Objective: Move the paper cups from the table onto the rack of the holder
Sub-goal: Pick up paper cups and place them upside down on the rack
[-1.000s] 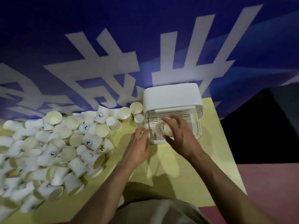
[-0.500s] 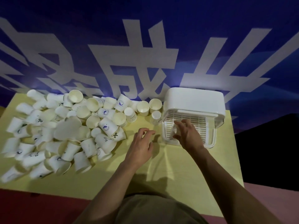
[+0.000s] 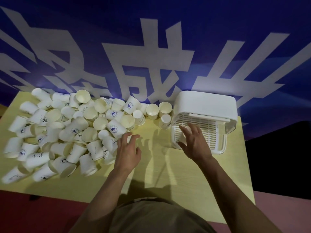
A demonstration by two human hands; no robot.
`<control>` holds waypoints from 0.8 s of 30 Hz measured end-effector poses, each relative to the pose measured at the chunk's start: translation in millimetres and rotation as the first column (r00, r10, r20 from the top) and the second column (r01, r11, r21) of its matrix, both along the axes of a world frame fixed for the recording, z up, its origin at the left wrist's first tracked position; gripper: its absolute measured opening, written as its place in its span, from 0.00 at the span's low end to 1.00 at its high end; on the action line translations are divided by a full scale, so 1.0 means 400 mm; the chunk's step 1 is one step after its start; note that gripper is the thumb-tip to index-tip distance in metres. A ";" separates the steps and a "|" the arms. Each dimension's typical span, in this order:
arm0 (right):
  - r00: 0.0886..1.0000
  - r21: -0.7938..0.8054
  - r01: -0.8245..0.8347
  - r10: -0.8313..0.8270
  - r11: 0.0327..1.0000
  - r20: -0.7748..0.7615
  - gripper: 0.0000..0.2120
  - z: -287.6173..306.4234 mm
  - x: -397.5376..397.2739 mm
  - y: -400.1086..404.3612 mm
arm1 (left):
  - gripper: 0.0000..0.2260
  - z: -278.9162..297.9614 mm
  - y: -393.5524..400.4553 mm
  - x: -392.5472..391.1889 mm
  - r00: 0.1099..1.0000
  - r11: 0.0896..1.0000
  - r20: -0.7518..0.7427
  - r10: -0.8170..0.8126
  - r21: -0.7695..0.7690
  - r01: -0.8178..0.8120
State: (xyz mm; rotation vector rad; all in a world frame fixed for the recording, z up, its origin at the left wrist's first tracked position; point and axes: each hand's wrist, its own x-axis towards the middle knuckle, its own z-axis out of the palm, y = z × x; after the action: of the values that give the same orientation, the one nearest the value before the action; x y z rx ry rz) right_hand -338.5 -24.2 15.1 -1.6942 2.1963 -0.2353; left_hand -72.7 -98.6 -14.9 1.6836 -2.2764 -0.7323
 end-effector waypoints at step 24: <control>0.988 0.047 -0.151 0.151 0.987 0.021 0.23 0.020 0.295 -0.013 | 0.21 -0.131 -0.097 0.225 0.987 0.985 0.118 0.107 0.120 -0.122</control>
State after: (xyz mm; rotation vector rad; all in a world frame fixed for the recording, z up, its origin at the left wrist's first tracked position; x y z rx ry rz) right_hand -220.3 -29.5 23.1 -1.8142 2.0325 -0.1548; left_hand 17.4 -137.4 -67.2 1.9416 -2.2241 -0.7915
